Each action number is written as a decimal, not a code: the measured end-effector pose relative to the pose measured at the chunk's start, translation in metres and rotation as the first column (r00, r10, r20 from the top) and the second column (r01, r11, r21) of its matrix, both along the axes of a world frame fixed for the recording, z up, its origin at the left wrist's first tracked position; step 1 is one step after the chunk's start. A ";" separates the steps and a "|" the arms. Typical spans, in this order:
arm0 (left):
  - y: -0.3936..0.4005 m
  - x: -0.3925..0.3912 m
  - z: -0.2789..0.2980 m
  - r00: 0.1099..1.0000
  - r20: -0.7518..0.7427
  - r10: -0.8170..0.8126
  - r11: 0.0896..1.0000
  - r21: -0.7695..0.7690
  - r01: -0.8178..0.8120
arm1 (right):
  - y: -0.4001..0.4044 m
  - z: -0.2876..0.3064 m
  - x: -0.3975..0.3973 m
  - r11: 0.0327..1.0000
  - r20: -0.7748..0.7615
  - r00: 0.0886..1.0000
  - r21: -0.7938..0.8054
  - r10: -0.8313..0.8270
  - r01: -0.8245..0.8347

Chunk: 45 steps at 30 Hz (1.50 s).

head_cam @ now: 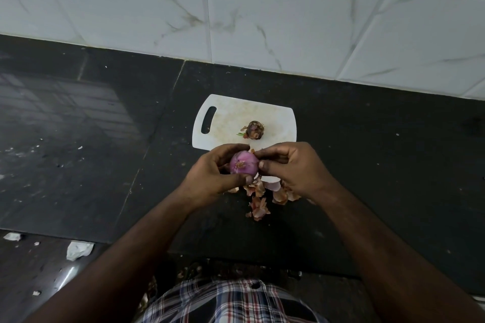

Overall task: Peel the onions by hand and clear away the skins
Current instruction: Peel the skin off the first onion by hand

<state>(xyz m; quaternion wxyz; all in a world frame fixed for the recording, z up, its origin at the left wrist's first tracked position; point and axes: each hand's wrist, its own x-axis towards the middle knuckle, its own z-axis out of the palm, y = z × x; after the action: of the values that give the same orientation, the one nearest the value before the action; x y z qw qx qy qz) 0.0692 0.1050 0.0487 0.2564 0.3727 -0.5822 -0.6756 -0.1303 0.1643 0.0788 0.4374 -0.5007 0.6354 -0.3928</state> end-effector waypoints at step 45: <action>0.002 0.001 0.001 0.915 -0.392 0.098 0.902 0.422 0.084 | 0.009 0.002 0.001 0.993 -0.150 0.982 -0.032 -0.113 0.109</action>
<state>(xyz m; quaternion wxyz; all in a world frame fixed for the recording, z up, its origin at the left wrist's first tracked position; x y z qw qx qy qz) 0.0699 0.1067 0.0500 0.2849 0.2744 -0.3514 -0.8486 -0.1288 0.1734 0.0808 0.3591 -0.4980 0.6892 -0.3847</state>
